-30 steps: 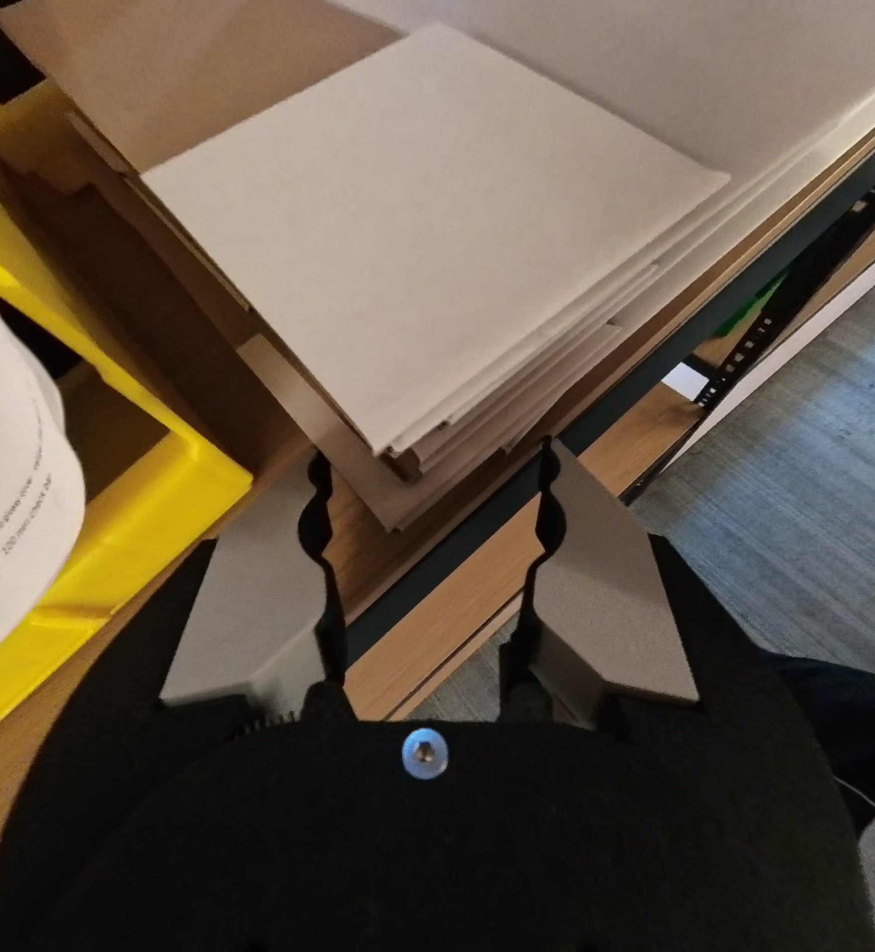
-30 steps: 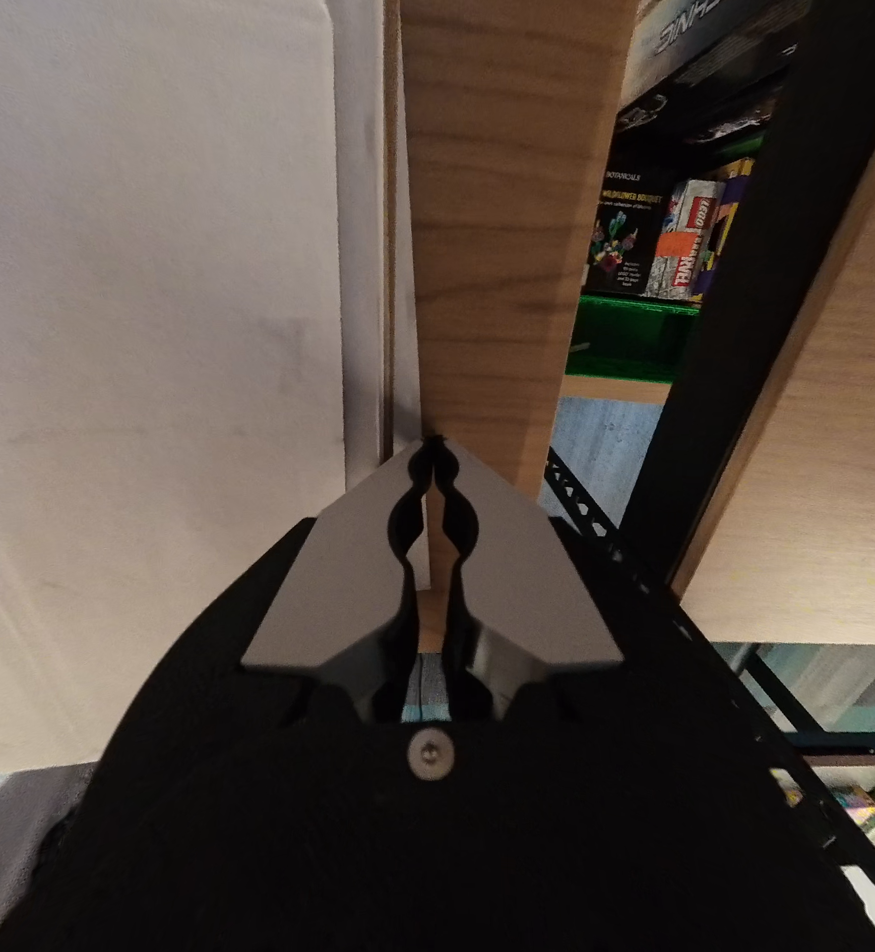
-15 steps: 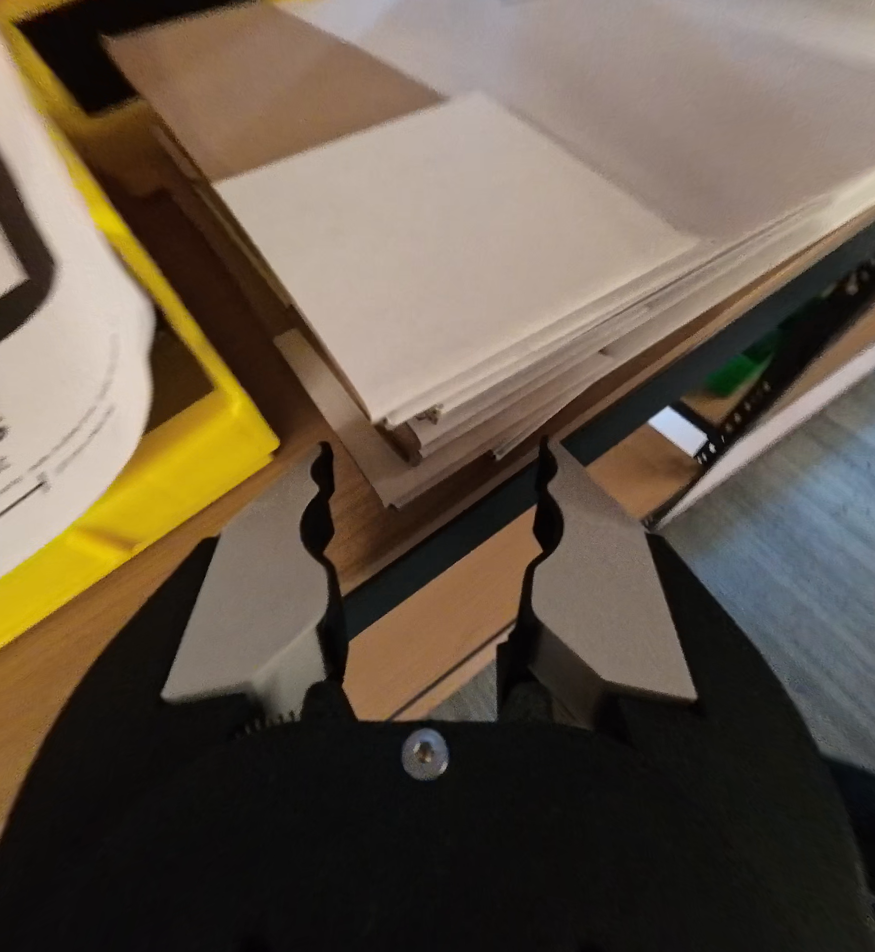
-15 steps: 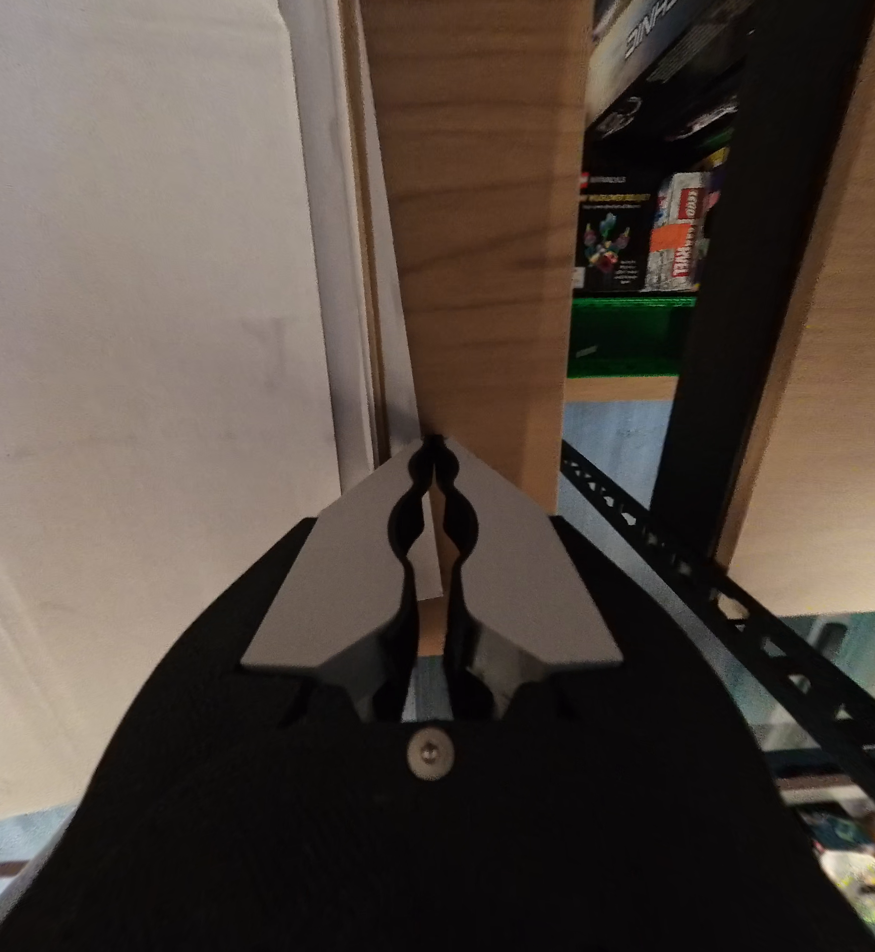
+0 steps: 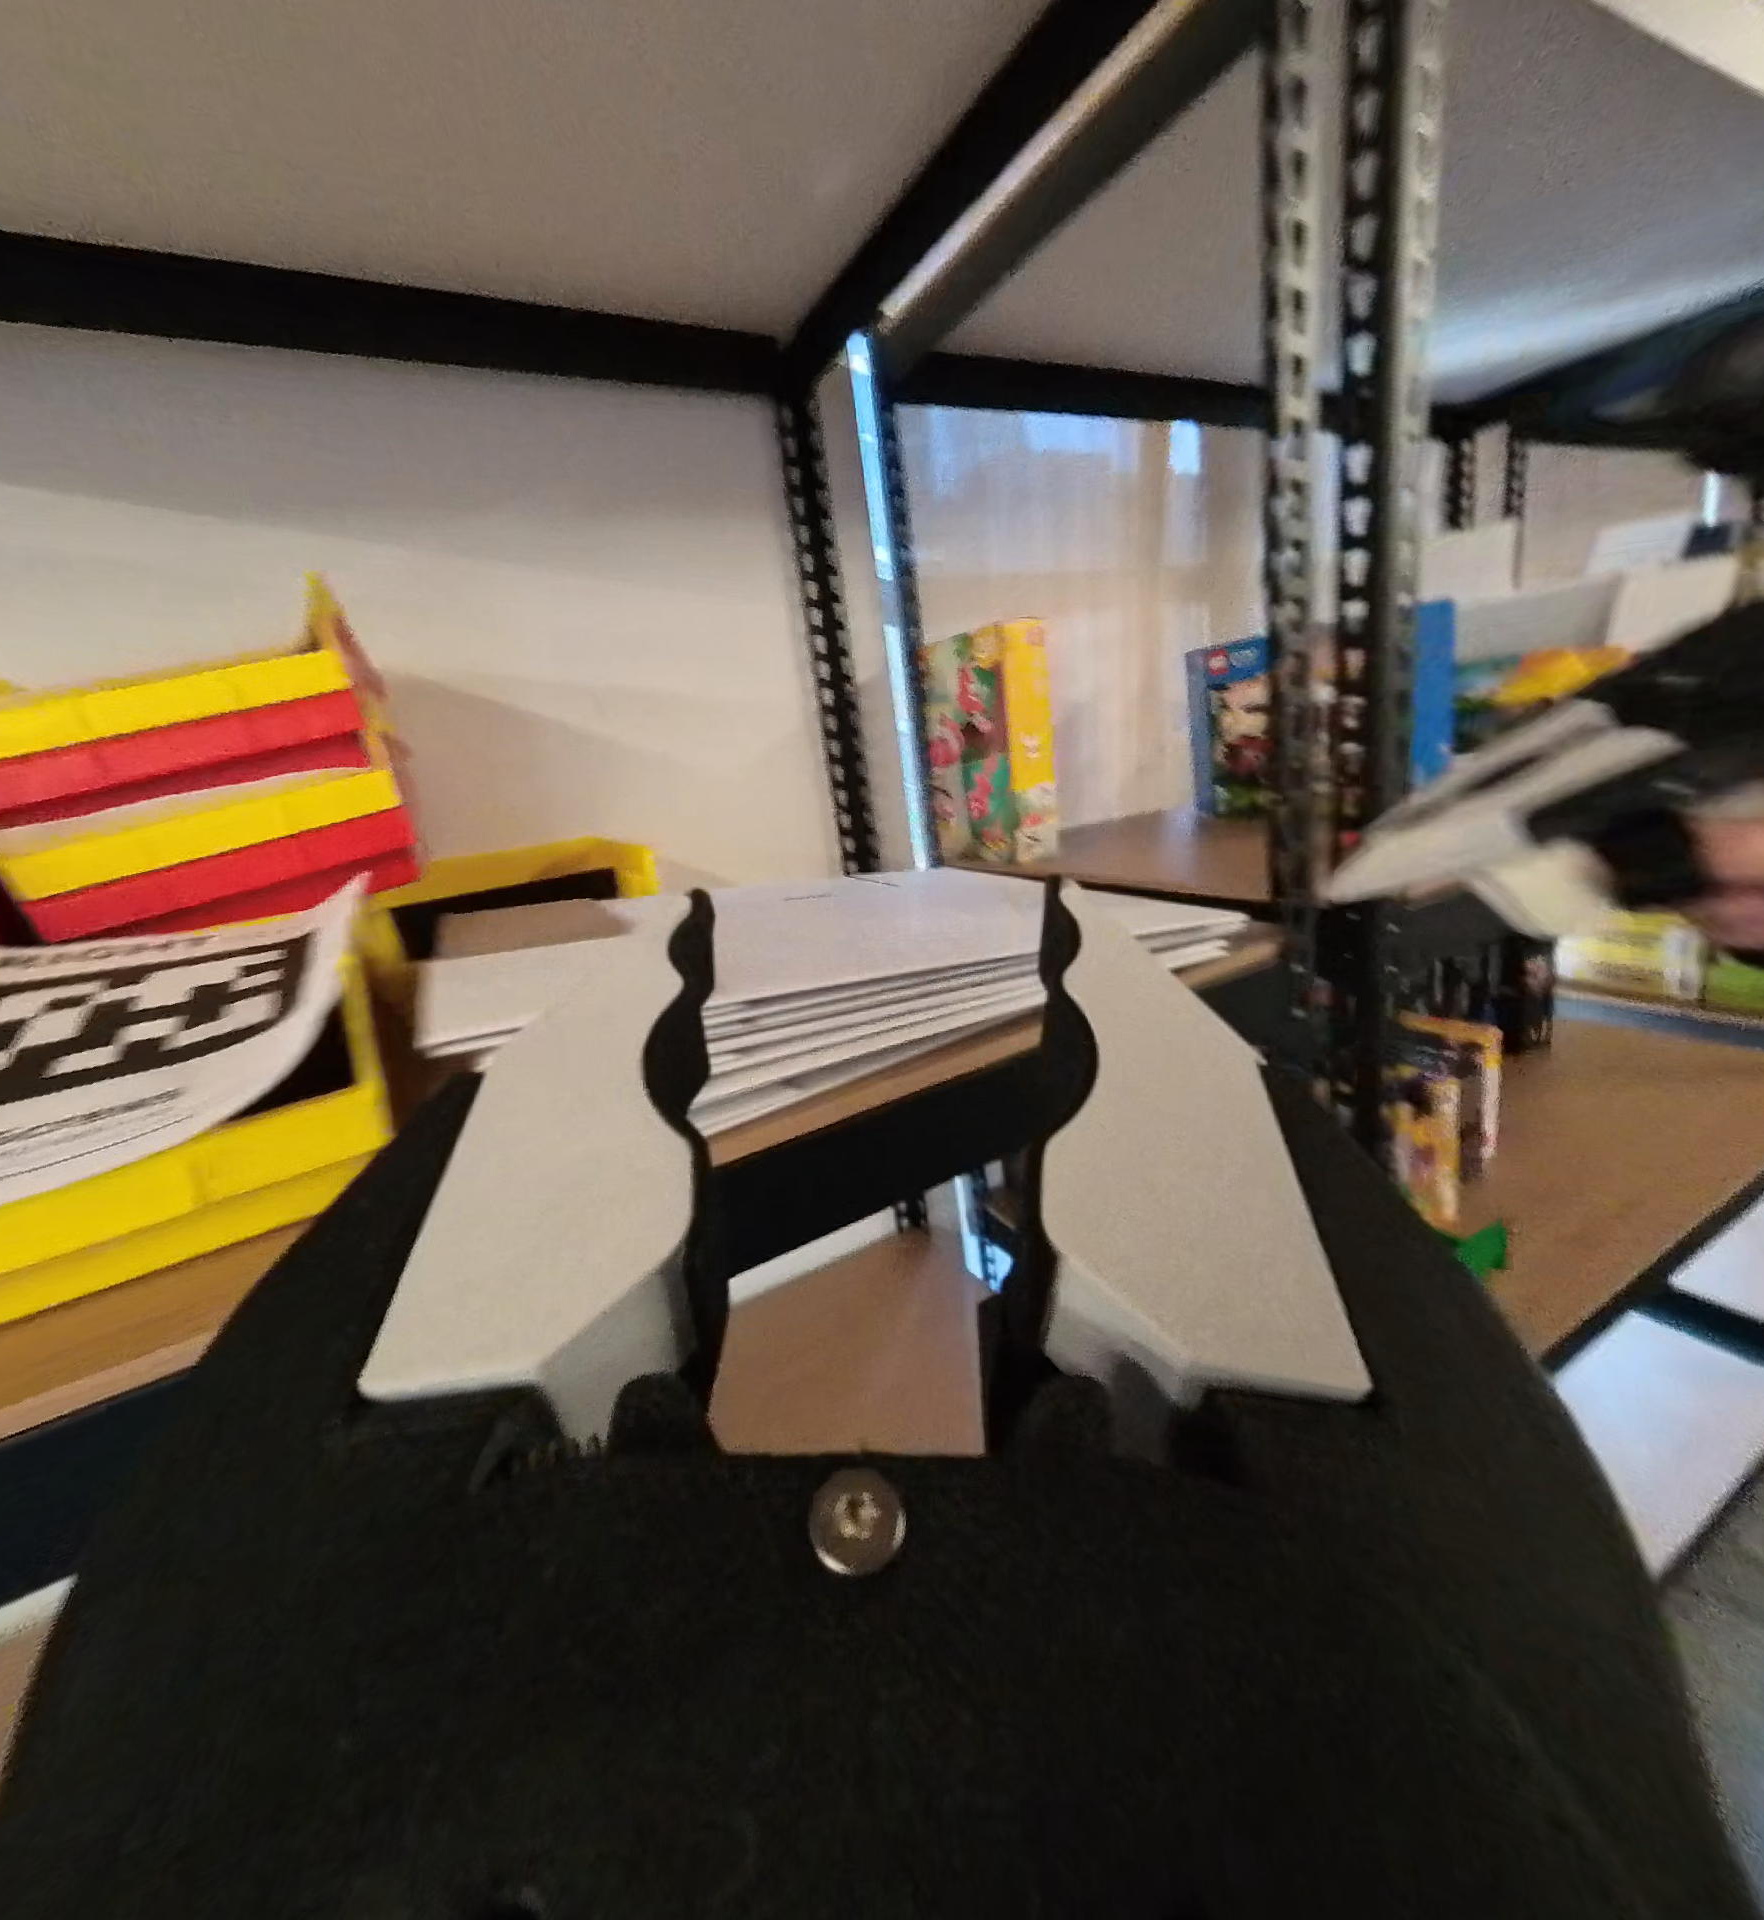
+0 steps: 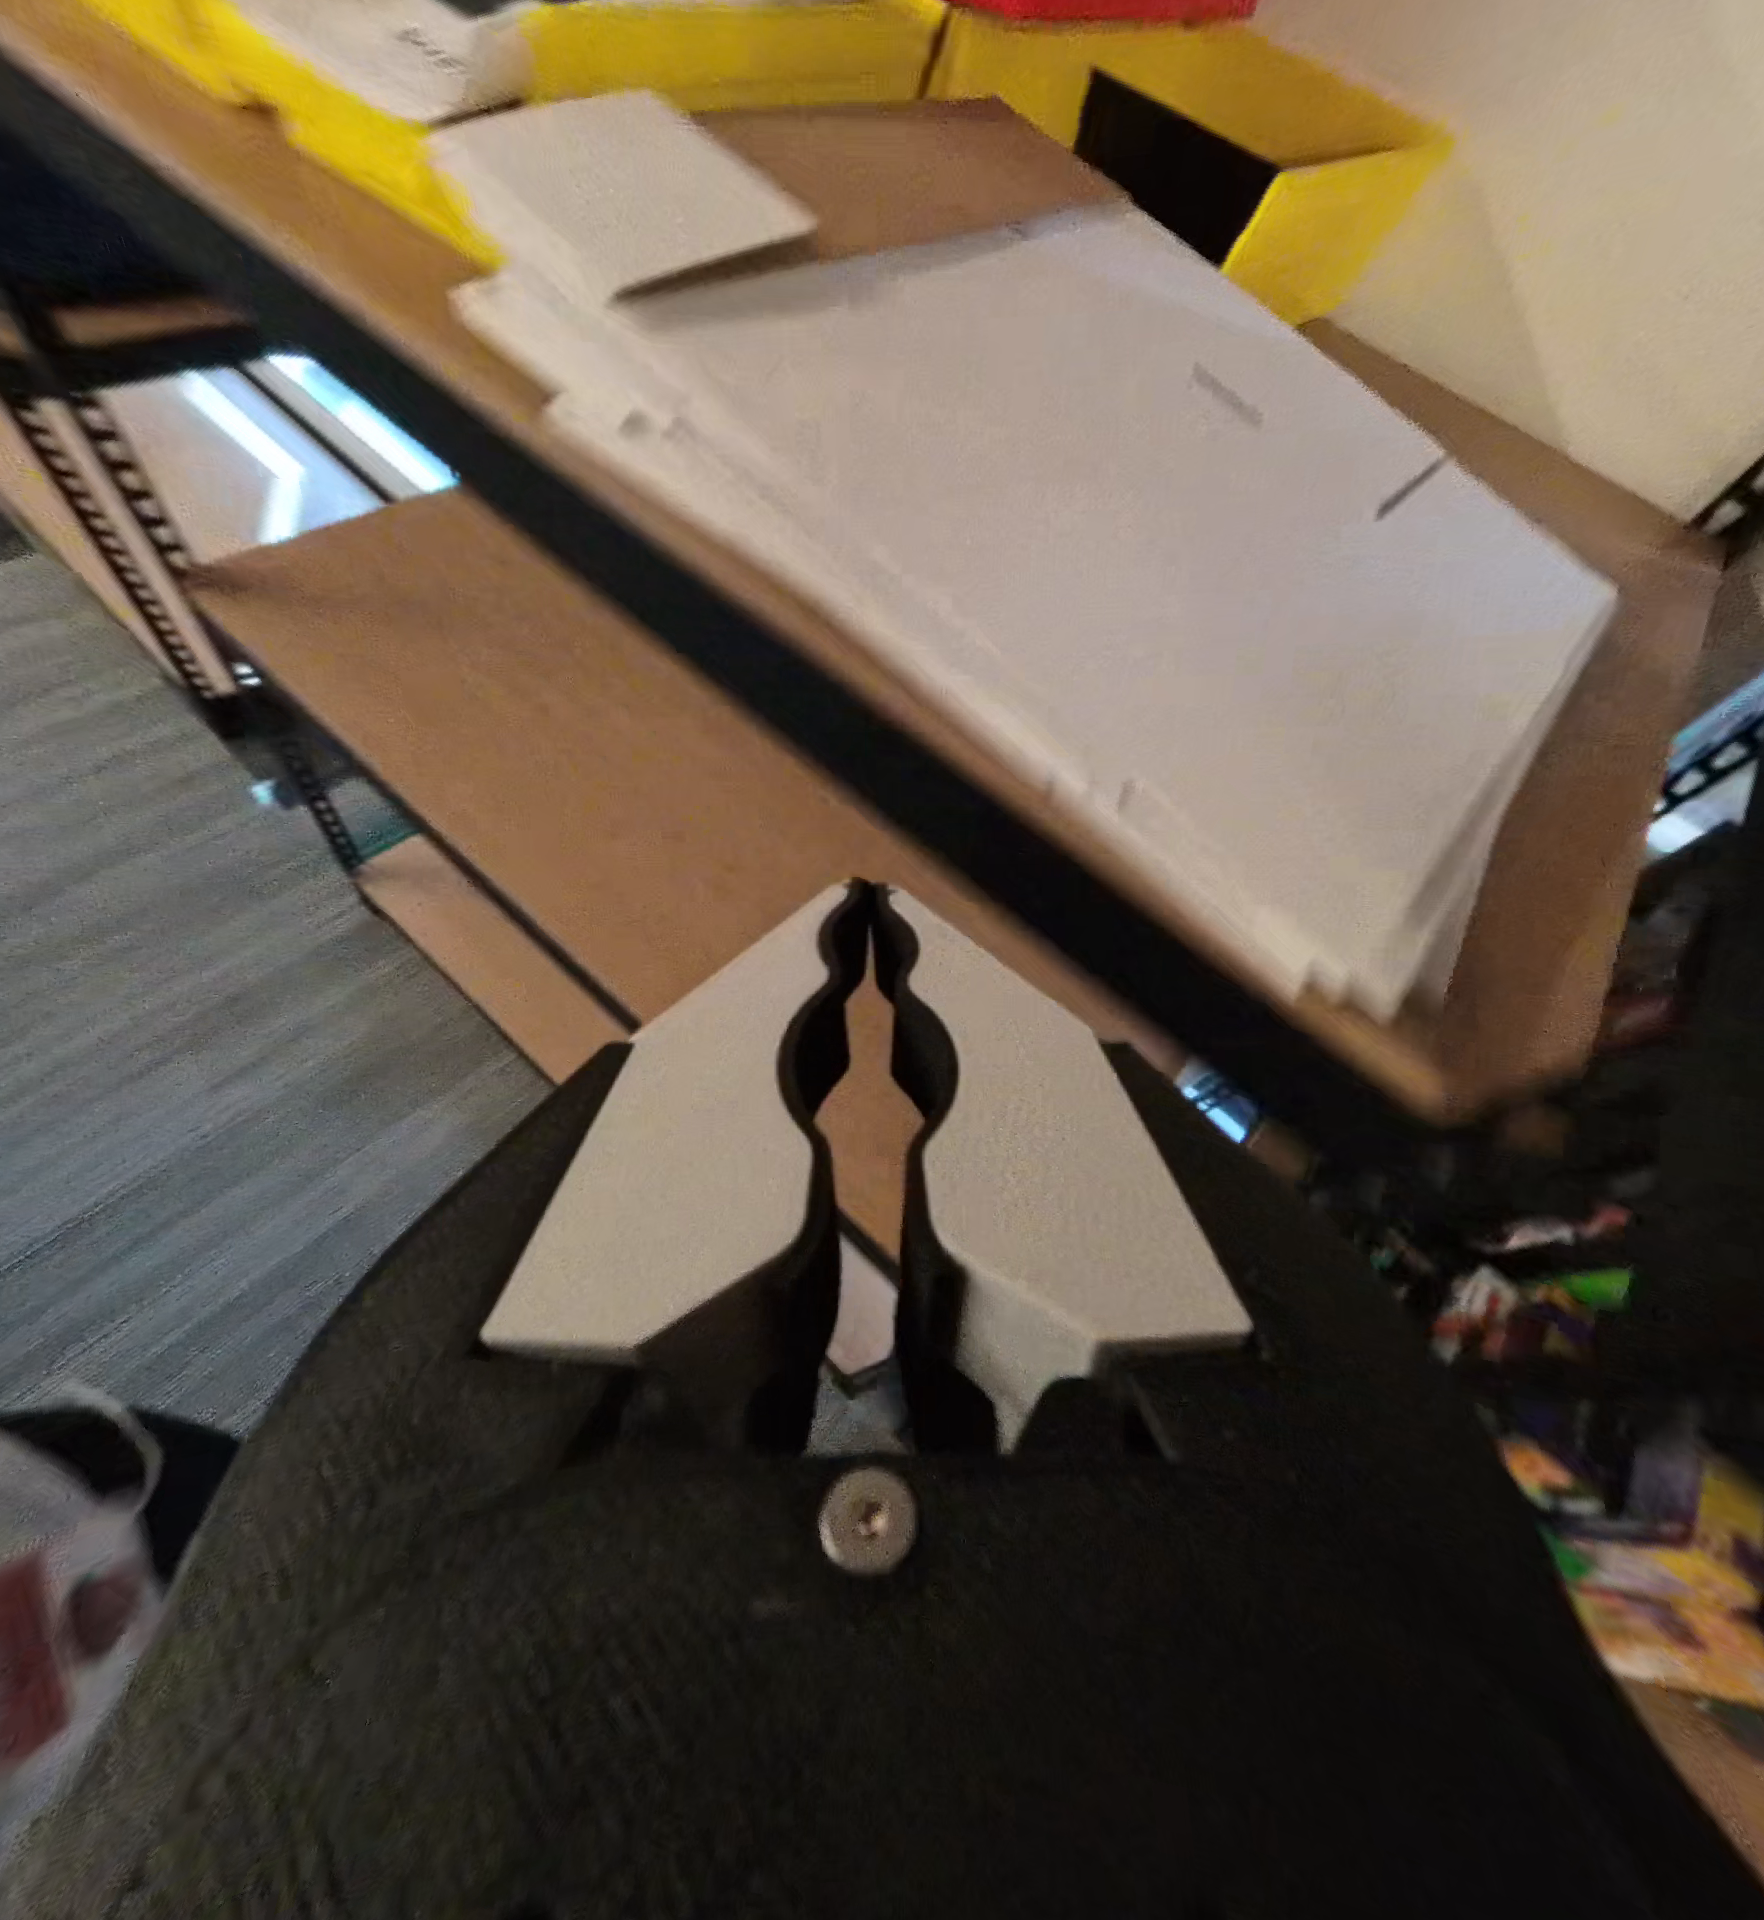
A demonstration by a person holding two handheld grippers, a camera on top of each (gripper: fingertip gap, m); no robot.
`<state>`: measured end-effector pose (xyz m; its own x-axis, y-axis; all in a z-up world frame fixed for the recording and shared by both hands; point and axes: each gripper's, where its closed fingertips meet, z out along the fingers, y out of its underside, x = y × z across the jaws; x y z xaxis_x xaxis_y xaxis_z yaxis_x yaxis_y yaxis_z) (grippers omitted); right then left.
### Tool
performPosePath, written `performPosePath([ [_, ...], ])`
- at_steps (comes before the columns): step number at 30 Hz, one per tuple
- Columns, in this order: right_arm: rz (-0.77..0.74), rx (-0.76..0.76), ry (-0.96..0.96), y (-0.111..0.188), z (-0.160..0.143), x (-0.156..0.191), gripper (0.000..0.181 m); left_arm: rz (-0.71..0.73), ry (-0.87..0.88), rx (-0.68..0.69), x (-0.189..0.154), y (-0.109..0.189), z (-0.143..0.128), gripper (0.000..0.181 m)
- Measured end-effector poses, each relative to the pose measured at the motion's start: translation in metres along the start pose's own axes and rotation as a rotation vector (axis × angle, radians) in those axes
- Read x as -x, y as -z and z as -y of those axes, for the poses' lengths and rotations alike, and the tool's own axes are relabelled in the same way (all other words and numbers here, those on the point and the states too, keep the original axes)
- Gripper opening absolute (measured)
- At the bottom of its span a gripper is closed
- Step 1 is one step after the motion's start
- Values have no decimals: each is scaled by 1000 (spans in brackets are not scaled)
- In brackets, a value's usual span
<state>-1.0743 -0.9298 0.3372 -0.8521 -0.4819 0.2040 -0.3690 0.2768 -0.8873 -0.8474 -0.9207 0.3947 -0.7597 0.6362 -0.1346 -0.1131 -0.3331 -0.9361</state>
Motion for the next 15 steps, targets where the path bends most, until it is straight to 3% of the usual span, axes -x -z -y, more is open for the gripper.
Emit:
performPosePath([
  [3,-34,-38,-83,114,-95,-7,0,-96,3,20,-87,-29,9,63],
  [5,-165,-9,-149,207,-164,-53,10,-196,35,-5,-167,-53,17,59],
  [8,-409,47,-235,357,-261,-125,39,-301,67,-35,-300,-98,25,53],
  [12,-688,37,-331,530,-354,-163,51,-522,182,-70,-479,-162,48,50],
  [15,-879,41,-436,632,-420,-171,51,-643,283,-73,-579,-202,72,51],
])
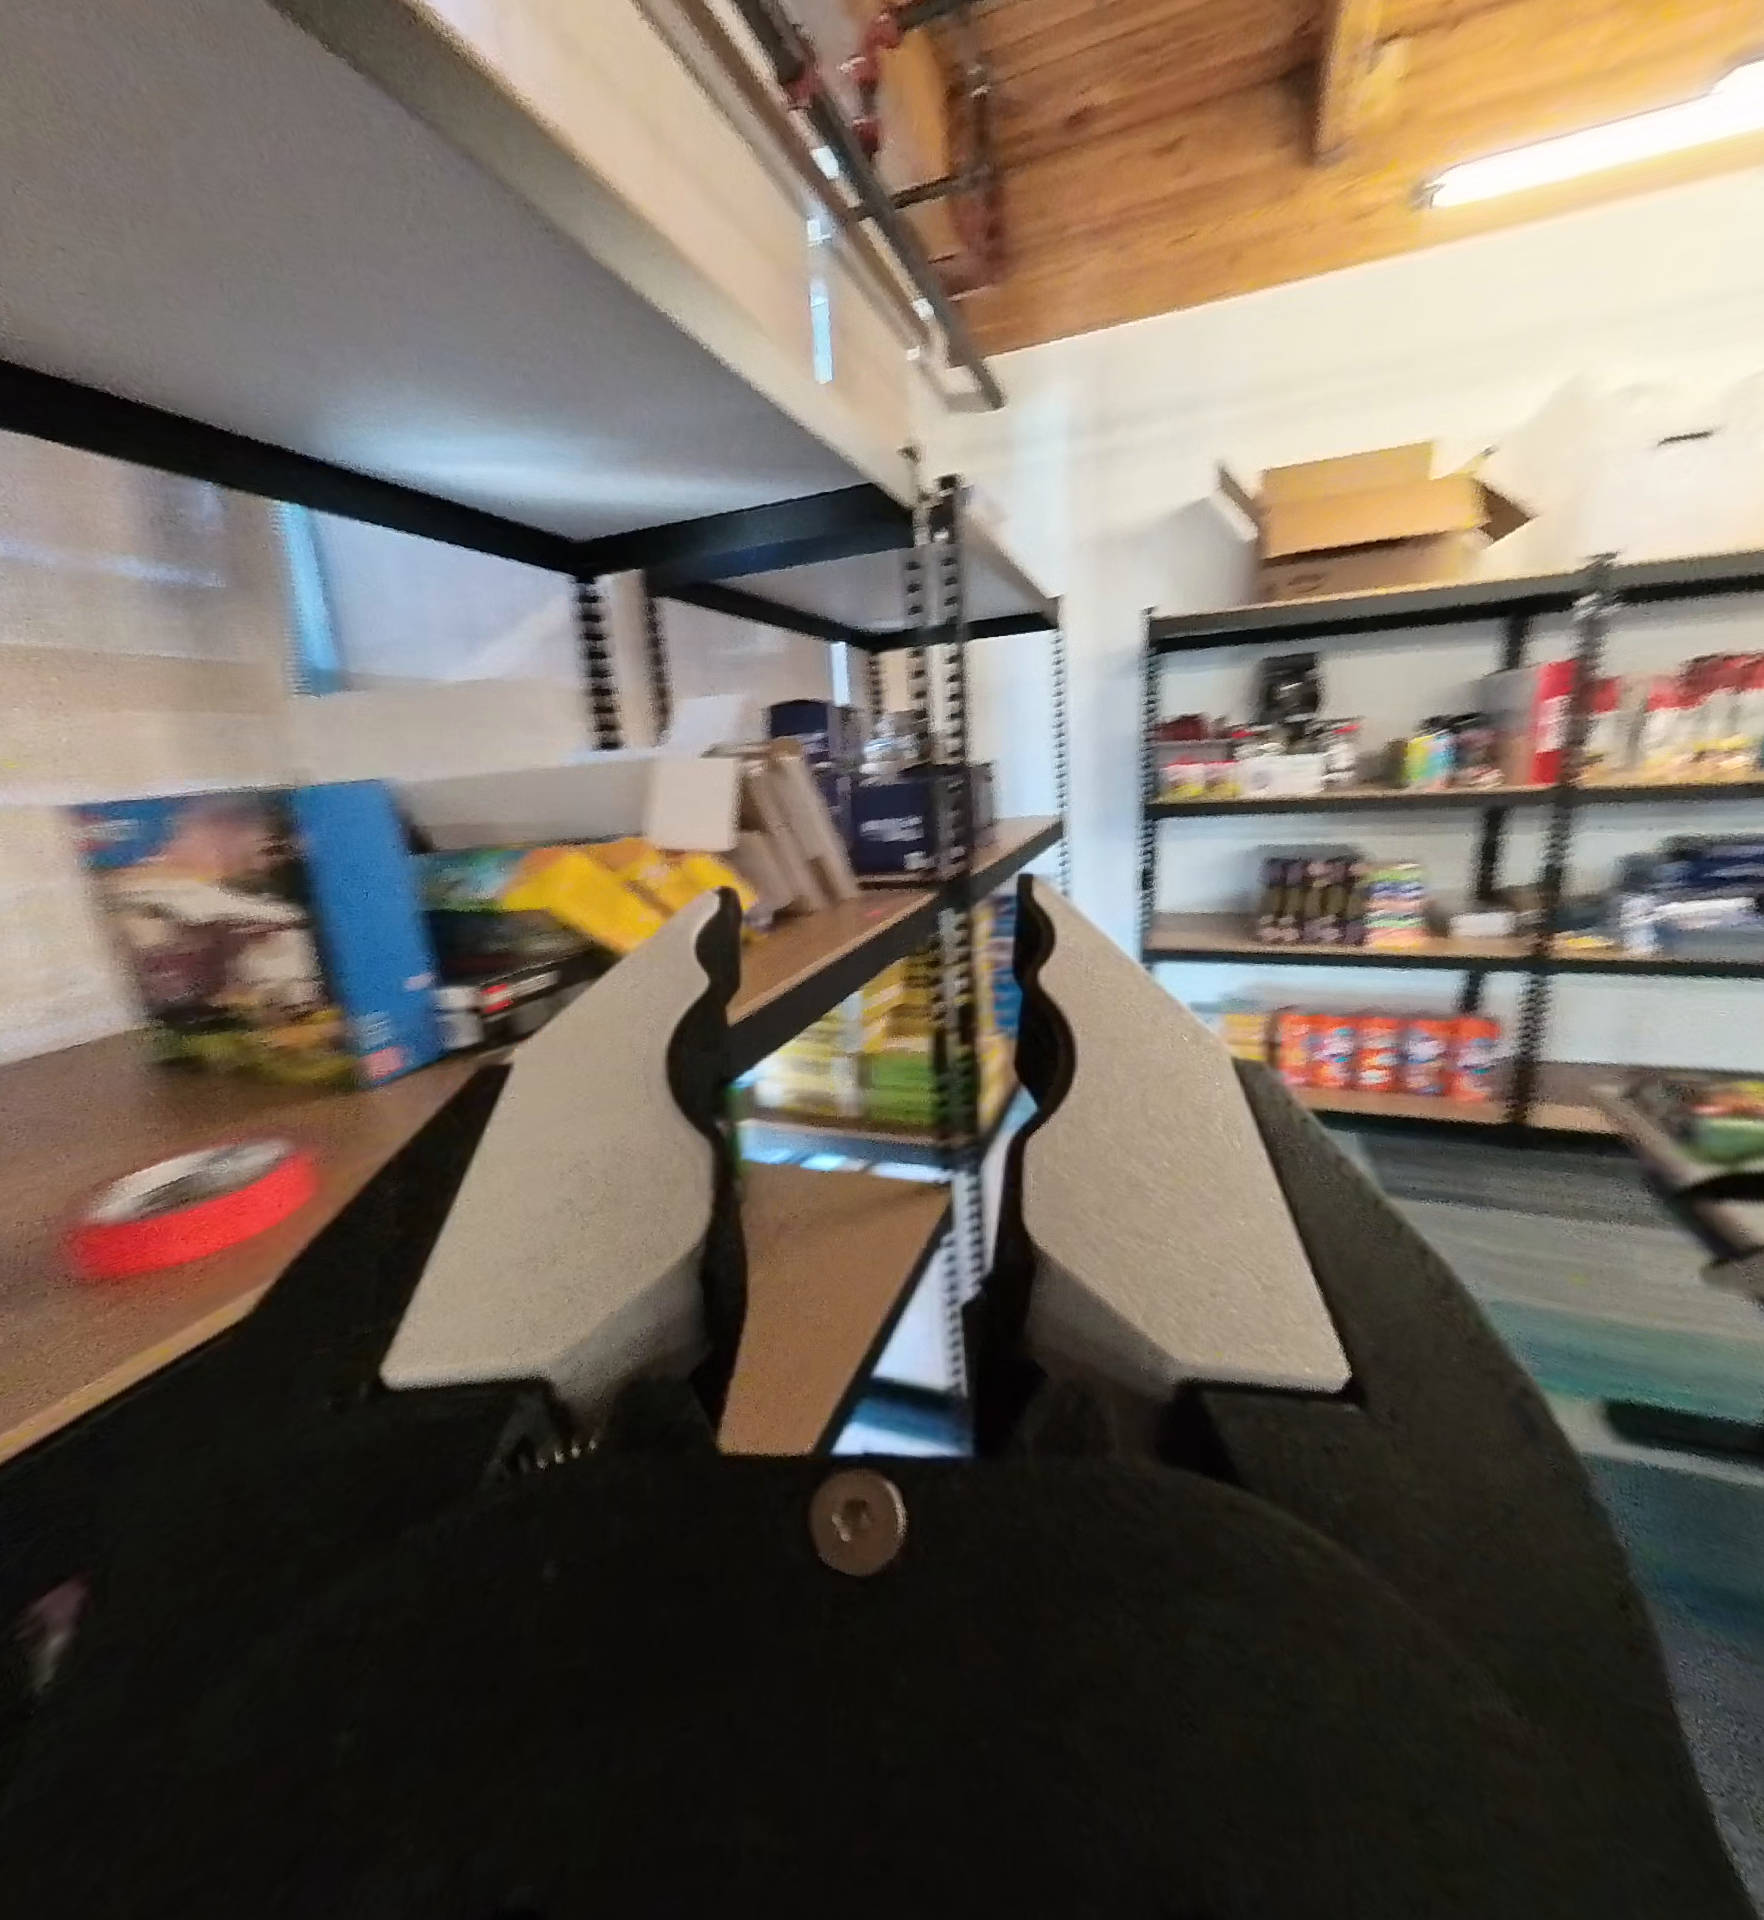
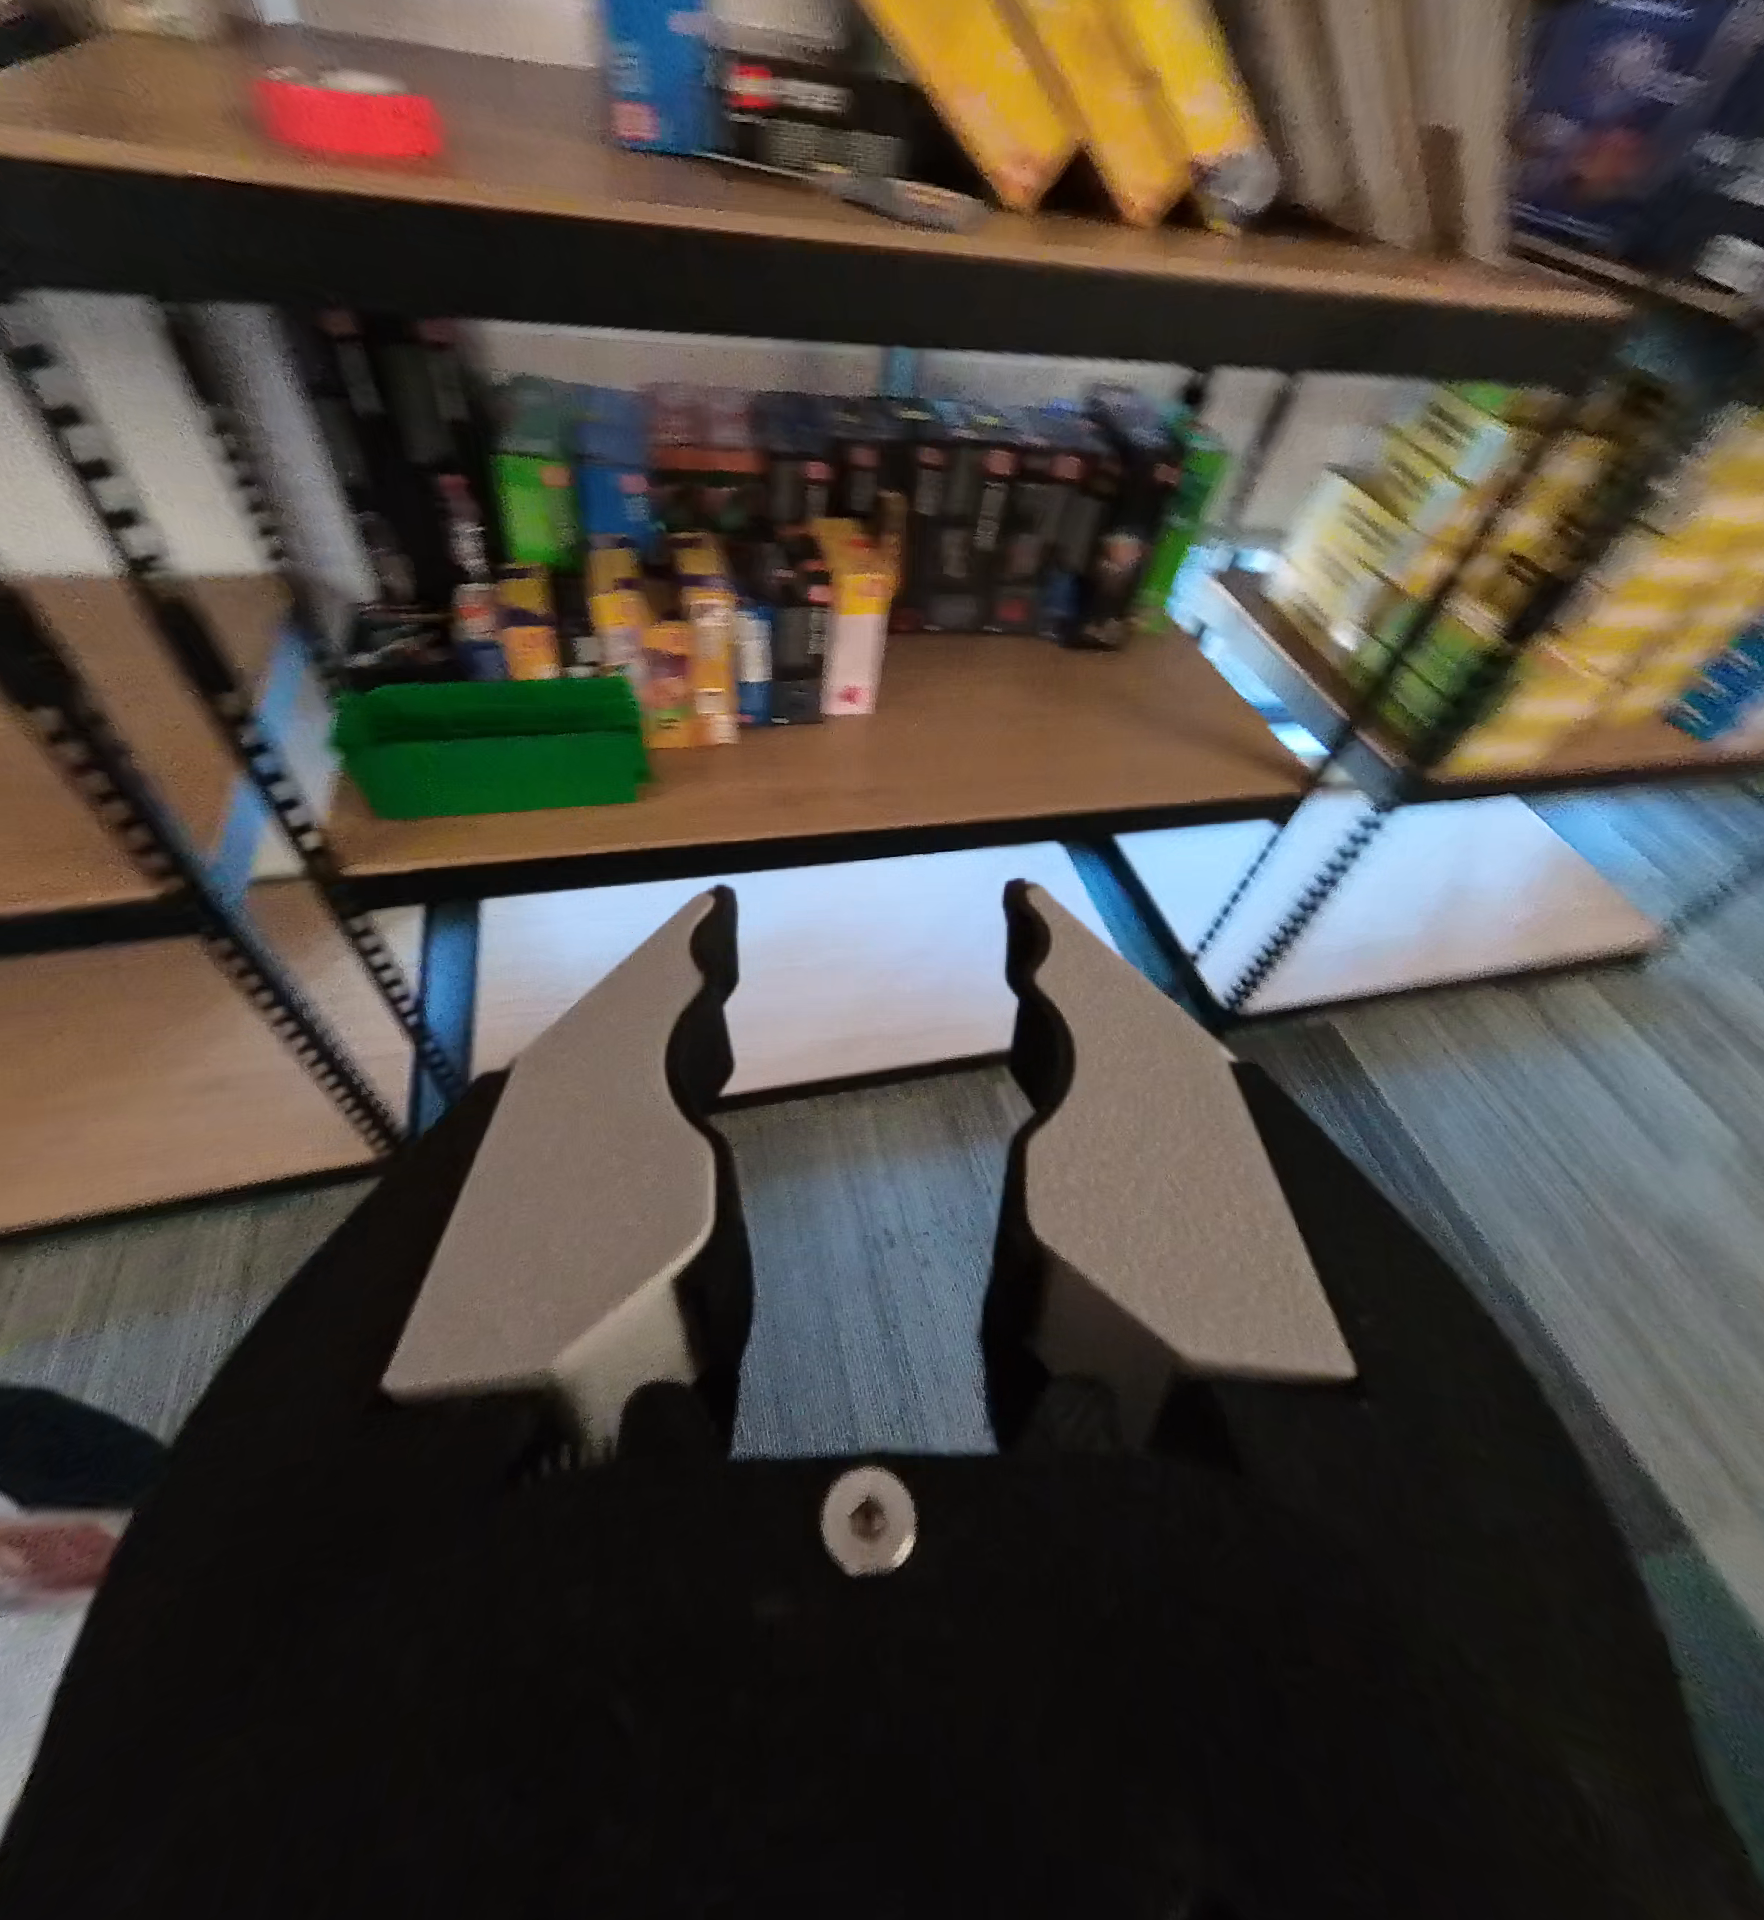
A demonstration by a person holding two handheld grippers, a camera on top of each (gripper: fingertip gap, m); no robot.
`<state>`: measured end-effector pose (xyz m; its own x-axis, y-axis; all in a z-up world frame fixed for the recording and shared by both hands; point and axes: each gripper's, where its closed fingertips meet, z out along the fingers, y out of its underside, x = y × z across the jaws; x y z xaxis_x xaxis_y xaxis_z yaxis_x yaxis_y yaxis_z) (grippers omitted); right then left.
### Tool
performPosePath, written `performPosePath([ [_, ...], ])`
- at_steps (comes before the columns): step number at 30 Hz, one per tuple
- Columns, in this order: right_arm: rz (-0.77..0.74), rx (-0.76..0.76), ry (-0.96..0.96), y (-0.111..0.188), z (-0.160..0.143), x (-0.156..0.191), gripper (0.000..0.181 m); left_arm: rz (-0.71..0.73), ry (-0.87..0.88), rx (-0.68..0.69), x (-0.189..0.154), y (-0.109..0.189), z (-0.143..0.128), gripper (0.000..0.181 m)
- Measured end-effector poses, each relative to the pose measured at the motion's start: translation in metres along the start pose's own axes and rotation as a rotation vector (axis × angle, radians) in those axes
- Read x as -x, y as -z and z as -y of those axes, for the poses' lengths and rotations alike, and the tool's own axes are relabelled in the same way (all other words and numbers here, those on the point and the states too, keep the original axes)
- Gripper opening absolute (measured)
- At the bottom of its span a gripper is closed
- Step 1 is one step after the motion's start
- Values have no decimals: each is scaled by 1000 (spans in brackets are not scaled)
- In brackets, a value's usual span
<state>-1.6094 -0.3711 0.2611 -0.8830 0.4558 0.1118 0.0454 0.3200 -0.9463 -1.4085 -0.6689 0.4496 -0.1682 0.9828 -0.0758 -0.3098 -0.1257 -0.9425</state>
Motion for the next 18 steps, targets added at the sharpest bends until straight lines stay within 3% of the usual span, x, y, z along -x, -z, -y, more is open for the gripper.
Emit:
performPosePath([
  [4,-163,-47,-150,38,-36,-98,50,-103,46,1,-54,-93,-21,49],
  [8,-230,-103,-124,31,-31,-162,52,-148,108,53,-80,-169,-58,51],
  [12,-227,-174,-8,-31,16,-215,54,-167,166,63,-82,-235,-97,50],
  [18,-170,-213,194,-173,83,-269,60,-186,160,43,-57,-344,-160,51],
])
